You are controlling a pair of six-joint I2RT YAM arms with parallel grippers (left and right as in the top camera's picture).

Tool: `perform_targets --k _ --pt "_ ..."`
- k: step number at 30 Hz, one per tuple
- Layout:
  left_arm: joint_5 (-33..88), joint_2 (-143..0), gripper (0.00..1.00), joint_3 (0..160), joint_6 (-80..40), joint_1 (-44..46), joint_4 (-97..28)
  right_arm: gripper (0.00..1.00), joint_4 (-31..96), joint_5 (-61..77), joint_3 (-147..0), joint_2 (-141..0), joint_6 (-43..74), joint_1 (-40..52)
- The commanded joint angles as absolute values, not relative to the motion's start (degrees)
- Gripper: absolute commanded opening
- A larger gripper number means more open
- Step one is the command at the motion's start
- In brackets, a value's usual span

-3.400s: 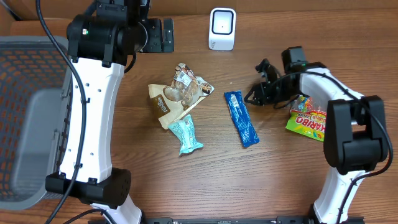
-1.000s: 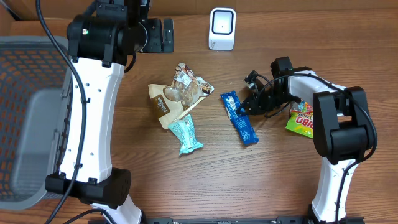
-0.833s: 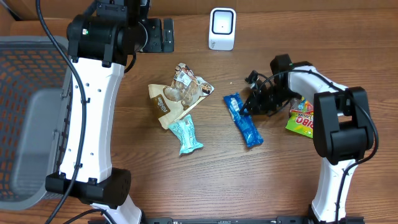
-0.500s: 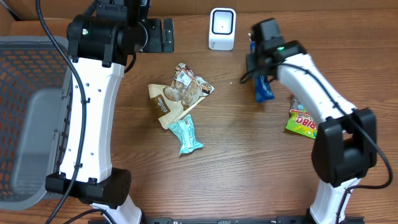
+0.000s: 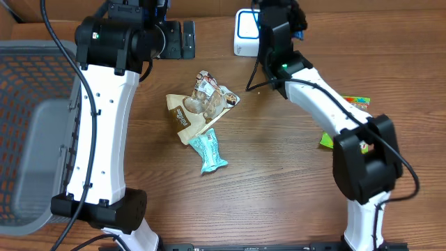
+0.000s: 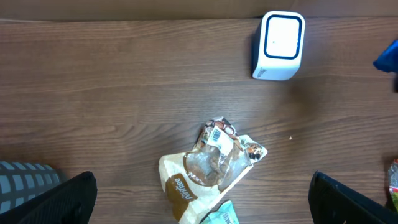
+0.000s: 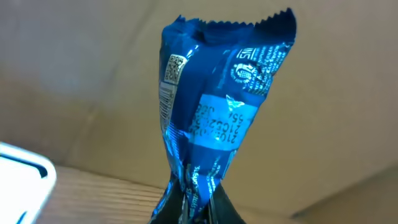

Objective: Scan the item barcode
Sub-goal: 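Lift the blue packet up toward the white scanner, then hold the blue packet barcode in front of the white scanner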

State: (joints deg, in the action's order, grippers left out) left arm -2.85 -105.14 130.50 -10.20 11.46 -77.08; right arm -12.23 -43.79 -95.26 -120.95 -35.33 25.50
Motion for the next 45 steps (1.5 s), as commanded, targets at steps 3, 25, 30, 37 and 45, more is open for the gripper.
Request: perform_targets --k 3,25,30,37,45 --pt "-3.4 -105.6 1.0 130.3 -10.7 11.3 -76.9 0.04 -20.8 -37.6 -96.0 -130.0 -61.0 25.3" --pt "-3.4 -105.6 1.0 130.3 -10.7 11.3 -76.9 0.04 -28.0 -26.7 -96.0 -135.8 -77.3 25.1" --pt "-3.4 -105.6 1.0 130.3 -10.7 11.3 -76.9 0.04 -25.4 -26.0 -96.0 -135.8 -86.0 24.9" --pt "-3.4 -105.6 1.0 130.3 -10.7 11.3 -76.9 0.04 -25.4 -26.0 -96.0 -135.8 -87.1 23.9" --pt "-3.4 -105.6 1.0 130.3 -10.7 11.3 -76.9 0.04 -26.0 -25.7 -96.0 -135.8 -87.1 23.1"
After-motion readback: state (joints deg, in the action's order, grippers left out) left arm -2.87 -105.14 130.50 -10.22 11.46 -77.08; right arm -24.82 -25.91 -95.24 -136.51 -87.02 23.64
